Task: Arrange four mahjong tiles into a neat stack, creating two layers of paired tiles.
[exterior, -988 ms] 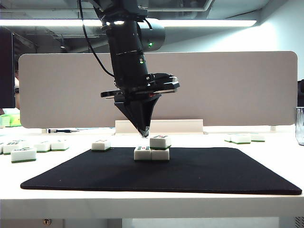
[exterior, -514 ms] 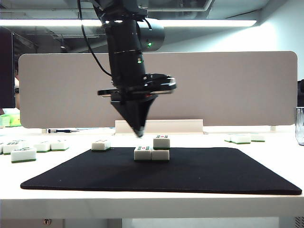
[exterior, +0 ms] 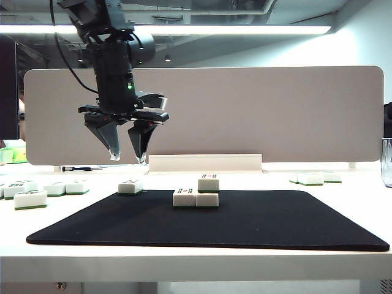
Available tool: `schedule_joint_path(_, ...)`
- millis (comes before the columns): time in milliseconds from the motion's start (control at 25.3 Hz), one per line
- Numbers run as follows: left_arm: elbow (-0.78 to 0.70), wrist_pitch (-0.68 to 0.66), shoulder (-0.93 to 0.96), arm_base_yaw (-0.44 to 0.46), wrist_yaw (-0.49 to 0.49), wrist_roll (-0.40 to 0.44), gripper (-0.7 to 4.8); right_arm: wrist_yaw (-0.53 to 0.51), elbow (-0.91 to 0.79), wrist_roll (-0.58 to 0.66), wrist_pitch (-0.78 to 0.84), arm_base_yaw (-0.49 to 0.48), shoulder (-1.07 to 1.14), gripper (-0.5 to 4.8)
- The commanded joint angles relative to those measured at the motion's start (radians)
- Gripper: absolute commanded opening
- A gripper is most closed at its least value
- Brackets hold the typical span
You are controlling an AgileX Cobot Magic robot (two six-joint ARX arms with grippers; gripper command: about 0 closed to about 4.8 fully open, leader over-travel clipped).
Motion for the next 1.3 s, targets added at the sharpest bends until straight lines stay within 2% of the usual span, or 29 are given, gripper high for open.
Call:
schedule_joint_path(40,0.002,0.05,0.0,0.008,0.074,-0.019,2.87,-0.001,0.003,-0.003,0.009,0.001,-0.012,-0.01)
schedule_joint_path(237,0.002,0.1,0.016,0.008,0.069,-0.027,2.86,0.0,0.003,-0.003,0.01,0.0,-0.012,-0.01)
schedule_joint_path(316,0.002,0.113,0.021,0.009,0.07,0.021,2.86,0.0,0.003,-0.003,0.01,0.0,-0.012,-0.01)
schedule_joint_path(395,0.002,0.11,0.024,0.009,0.073,0.2,2.86,-0.001,0.003,-0.003,0.009,0.0,-0.012,-0.01)
schedule_joint_path(514,0.002,0.091,0.024,0.009,0.082,0.547,2.86,-0.001,0.003,-0.003,0.009,0.0,-0.012,-0.01)
schedule_joint_path(593,0.002,0.077,0.024,0.014,0.111,0.725,2.87,-0.001,0.003,-0.003,0.009,0.0,-0.012,-0.01)
schedule_joint_path(632,0.002,0.073,0.025,0.017,0.13,0.778,2.87,-0.001,0.003,-0.003,0.009,0.0,-0.012,-0.01)
schedule_joint_path(672,0.002,0.064,0.027,0.026,0.167,0.906,2.87,-0.001,0.003,-0.003,0.009,0.0,-0.012,-0.01)
schedule_joint_path(830,0.002,0.052,0.037,0.063,0.168,1.078,2.87,-0.001,0.003,-0.003,0.009,0.0,-0.012,-0.01)
schedule_joint_path(988,0.002,0.046,0.055,0.109,0.222,1.078,2.87,0.0,0.003,-0.003,0.008,0.0,-0.012,-0.01)
schedule_joint_path(1106,0.002,0.038,0.066,0.14,0.327,1.079,2.86,0.0,0.002,-0.003,0.008,0.0,-0.012,-0.01)
schedule_joint_path(1304,0.002,0.048,0.086,0.14,0.341,1.13,2.86,-0.001,-0.017,-0.003,0.009,0.0,-0.012,-0.01)
